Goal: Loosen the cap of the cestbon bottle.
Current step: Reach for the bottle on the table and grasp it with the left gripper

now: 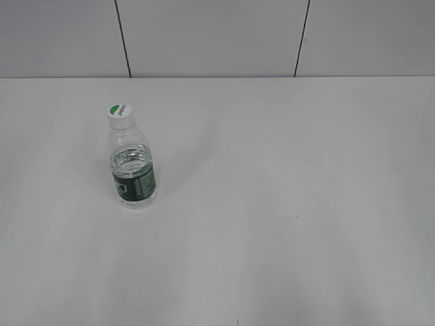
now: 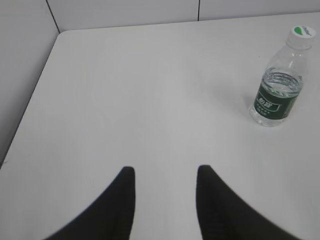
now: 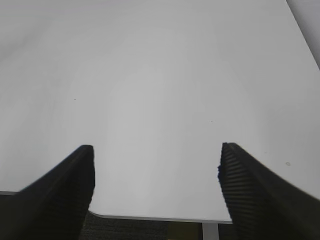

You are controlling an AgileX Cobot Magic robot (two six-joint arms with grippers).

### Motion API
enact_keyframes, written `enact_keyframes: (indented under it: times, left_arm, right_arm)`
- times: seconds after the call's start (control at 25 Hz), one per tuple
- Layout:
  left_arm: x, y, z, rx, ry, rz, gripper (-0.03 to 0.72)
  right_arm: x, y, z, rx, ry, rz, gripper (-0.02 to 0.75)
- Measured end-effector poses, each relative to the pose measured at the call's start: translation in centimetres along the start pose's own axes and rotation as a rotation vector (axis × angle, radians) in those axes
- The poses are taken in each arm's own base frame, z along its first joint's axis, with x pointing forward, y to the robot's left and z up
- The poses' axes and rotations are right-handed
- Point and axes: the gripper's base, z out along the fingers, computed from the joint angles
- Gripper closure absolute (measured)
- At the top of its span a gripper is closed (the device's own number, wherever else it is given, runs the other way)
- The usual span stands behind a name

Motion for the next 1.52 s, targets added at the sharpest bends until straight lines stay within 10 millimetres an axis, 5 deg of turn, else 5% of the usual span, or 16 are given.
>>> enact_keyframes:
  times: [1.52]
  left_arm:
    - [0.0,0.02,0.0,-0.002,0.0,0.001,0.447]
  right_arm:
    - [0.0,0.0,0.0,0.0,0.0,0.0,0.15]
